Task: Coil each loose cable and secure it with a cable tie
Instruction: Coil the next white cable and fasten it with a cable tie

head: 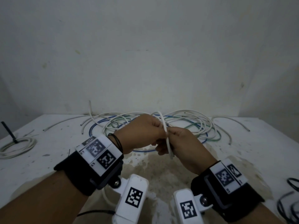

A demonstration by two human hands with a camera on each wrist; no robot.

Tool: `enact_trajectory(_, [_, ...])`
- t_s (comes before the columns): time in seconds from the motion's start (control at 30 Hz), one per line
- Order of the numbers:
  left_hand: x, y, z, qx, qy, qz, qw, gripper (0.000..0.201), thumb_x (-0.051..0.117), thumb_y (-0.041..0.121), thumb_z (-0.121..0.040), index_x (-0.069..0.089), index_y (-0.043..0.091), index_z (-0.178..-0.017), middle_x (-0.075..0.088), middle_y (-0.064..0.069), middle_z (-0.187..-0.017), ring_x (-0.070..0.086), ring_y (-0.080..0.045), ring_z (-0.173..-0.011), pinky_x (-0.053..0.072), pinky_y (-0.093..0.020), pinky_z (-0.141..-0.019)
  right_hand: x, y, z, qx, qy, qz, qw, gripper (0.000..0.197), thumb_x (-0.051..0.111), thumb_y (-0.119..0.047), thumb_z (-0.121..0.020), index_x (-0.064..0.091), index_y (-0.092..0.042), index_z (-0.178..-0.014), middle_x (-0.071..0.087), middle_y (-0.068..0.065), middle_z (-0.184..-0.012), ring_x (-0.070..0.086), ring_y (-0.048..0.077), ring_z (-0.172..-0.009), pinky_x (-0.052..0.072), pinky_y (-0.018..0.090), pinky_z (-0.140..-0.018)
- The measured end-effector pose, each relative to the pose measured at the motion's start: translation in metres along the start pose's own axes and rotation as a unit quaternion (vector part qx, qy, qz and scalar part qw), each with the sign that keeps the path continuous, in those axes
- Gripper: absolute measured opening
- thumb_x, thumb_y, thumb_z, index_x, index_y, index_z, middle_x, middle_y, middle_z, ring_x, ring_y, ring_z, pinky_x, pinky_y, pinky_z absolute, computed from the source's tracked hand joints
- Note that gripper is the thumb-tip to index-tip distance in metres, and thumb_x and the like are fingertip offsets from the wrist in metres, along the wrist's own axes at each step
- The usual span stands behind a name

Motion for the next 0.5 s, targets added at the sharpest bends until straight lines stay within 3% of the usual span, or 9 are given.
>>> enact_trajectory(0.07, [-0.003, -0.001, -0.002, 0.002, 0.016, 0.044, 0.999, 0.023, 0.063, 0.013, -0.085, 0.064, -0.004, -0.070, 0.054, -0.007, -0.057, 0.044, -0.013, -0.050, 0.037, -0.019, -0.050, 0.004, 0.001, 0.002, 0.008, -0.009, -0.037, 0.999, 0.028, 0.043, -0.009, -0.099, 0.067, -0.002, -0.085, 0.067, 0.011, -0.072, 0.061, 0.018, -0.055, 0.052, 0.029, -0.054])
enact_trajectory(0.17, [-0.011, -0.004, -0.006, 0.002, 0.073, 0.090, 0.993, 0.025, 0.065, 0.014, -0.086, 0.063, -0.007, -0.073, 0.049, -0.003, -0.057, 0.040, -0.007, -0.044, 0.033, -0.015, -0.045, 0.008, 0.001, 0.002, 0.025, -0.005, -0.113, 0.993, 0.028, 0.038, -0.013, -0.101, 0.062, -0.002, -0.093, 0.060, 0.004, -0.061, 0.048, 0.014, -0.044, 0.040, 0.026, -0.045])
enact_trajectory(0.23, [-0.013, -0.003, -0.008, 0.016, 0.095, 0.104, 0.990, 0.018, 0.065, 0.014, -0.087, 0.065, 0.001, -0.074, 0.055, 0.002, -0.059, 0.045, 0.000, -0.043, 0.036, -0.012, -0.047, 0.011, -0.003, 0.003, 0.035, -0.003, -0.173, 0.984, 0.028, 0.034, -0.015, -0.103, 0.058, -0.002, -0.095, 0.054, 0.003, -0.057, 0.039, 0.013, -0.041, 0.034, 0.025, -0.044])
enact_trajectory(0.3, [-0.014, 0.001, -0.008, 0.059, 0.123, 0.110, 0.985, 0.004, 0.066, 0.015, -0.087, 0.062, 0.014, -0.086, 0.060, 0.005, -0.078, 0.055, -0.001, -0.063, 0.043, -0.016, -0.062, 0.013, -0.008, 0.005, 0.037, -0.007, -0.216, 0.976, 0.029, 0.032, -0.021, -0.103, 0.054, -0.003, -0.096, 0.047, 0.003, -0.055, 0.033, 0.012, -0.040, 0.030, 0.025, -0.042])
enact_trajectory(0.4, [-0.019, 0.008, -0.010, 0.186, 0.167, 0.014, 0.968, 0.028, 0.058, 0.024, -0.091, 0.049, 0.033, -0.116, 0.048, 0.014, -0.122, 0.048, -0.002, -0.109, 0.038, -0.012, -0.093, 0.013, -0.018, 0.008, 0.046, -0.017, -0.219, 0.974, 0.029, 0.037, -0.025, -0.100, 0.056, -0.006, -0.091, 0.038, 0.001, -0.054, 0.027, 0.011, -0.039, 0.024, 0.023, -0.041])
enact_trajectory(0.43, [-0.019, 0.011, -0.011, 0.219, 0.159, -0.012, 0.963, 0.025, 0.051, 0.028, -0.092, 0.051, 0.034, -0.117, 0.049, 0.014, -0.126, 0.044, -0.001, -0.117, 0.034, -0.015, -0.100, 0.011, -0.022, 0.009, 0.048, -0.019, -0.217, 0.975, 0.027, 0.040, -0.024, -0.098, 0.057, -0.006, -0.088, 0.037, 0.001, -0.053, 0.026, 0.010, -0.038, 0.022, 0.022, -0.041])
enact_trajectory(0.5, [-0.018, 0.011, -0.014, 0.249, 0.143, -0.052, 0.956, 0.028, 0.040, 0.037, -0.092, 0.063, 0.026, -0.104, 0.061, 0.007, -0.111, 0.051, -0.005, -0.107, 0.037, -0.028, -0.097, 0.008, -0.027, 0.011, 0.054, -0.026, -0.227, 0.972, 0.029, 0.040, -0.026, -0.097, 0.057, -0.007, -0.084, 0.036, -0.001, -0.051, 0.025, 0.009, -0.036, 0.022, 0.020, -0.039])
Point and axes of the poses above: each hand's wrist, its own z-axis away from the middle knuckle, its own x-axis out of the palm, y = z × x, the point moved 6 cm from there along -z, towards the middle knuckle
